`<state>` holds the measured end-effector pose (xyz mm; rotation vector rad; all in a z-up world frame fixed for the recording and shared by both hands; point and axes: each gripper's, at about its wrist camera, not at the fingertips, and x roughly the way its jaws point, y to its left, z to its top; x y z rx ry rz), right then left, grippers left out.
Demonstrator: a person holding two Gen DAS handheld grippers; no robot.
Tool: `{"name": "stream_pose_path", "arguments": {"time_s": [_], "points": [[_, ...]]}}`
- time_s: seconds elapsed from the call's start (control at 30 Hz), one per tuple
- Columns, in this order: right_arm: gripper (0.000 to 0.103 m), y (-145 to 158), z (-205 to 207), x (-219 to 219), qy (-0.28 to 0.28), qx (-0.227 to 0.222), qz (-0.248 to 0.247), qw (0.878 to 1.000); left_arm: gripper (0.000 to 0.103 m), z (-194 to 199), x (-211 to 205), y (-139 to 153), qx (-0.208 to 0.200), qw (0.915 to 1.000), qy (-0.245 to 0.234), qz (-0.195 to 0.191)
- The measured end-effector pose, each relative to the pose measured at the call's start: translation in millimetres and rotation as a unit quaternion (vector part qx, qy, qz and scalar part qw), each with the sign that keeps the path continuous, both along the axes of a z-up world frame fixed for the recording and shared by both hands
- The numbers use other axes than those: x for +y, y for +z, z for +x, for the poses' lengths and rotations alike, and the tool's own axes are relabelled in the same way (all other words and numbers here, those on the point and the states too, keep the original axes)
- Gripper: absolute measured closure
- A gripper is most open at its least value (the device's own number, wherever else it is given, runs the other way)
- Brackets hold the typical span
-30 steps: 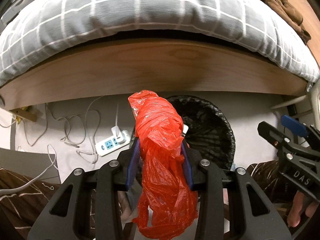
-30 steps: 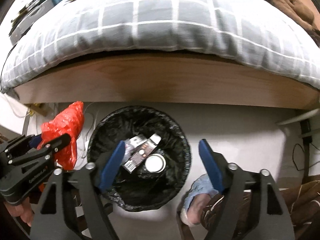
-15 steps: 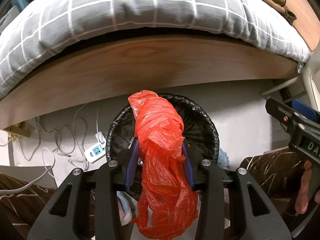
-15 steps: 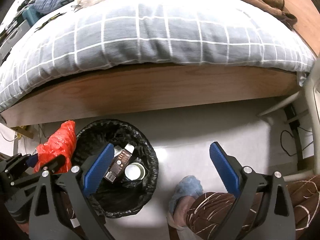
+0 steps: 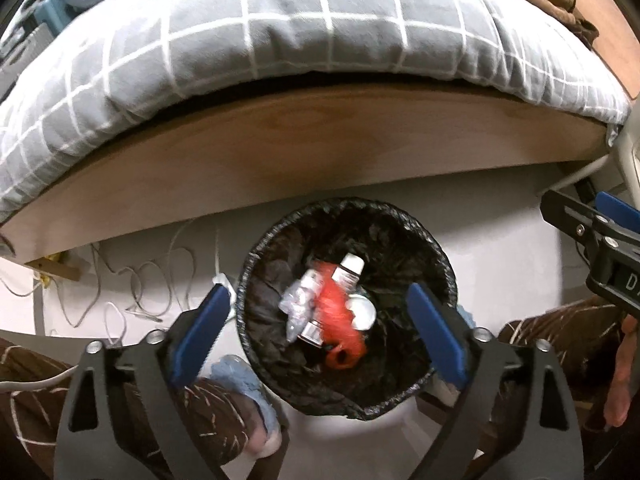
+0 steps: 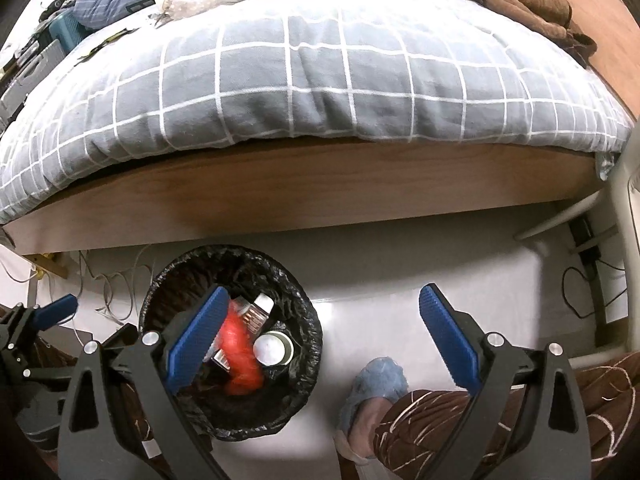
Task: Collect trash
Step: 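Move both tools back over the bed toward the remaining trash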
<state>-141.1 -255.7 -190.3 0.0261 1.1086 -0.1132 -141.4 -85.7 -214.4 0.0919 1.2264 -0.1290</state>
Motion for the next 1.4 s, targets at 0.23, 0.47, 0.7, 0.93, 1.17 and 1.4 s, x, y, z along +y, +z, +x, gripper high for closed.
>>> {"name": "stream_pose_path", "arguments": {"time_s": [0.23, 0.47, 0.7, 0.93, 1.17, 1.4], "points": [[0.011, 16, 5, 9, 0.014, -0.027, -0.001, 1.000, 0.006, 4, 16, 21, -0.029, 0.9994, 0.017, 0.000], [0.008, 33, 8, 18, 0.031, -0.056, -0.006, 0.998, 0.006, 11, 35, 45, -0.060, 0.9972, 0.044, -0.007], [0.008, 51, 13, 24, 0.039, -0.086, -0.015, 0.995, 0.006, 19, 45, 70, -0.091, 0.9944, 0.052, -0.011], [0.008, 77, 20, 33, 0.050, -0.126, -0.023, 0.991, 0.006, 33, 56, 96, -0.124, 0.9899, 0.062, -0.026], [0.008, 100, 34, 40, 0.057, -0.156, -0.023, 0.986, 0.006, 48, 63, 119, -0.150, 0.9862, 0.062, -0.034], [0.008, 118, 58, 42, 0.061, -0.172, -0.010, 0.983, 0.006, 68, 69, 136, -0.168, 0.9836, 0.058, -0.029]]}}
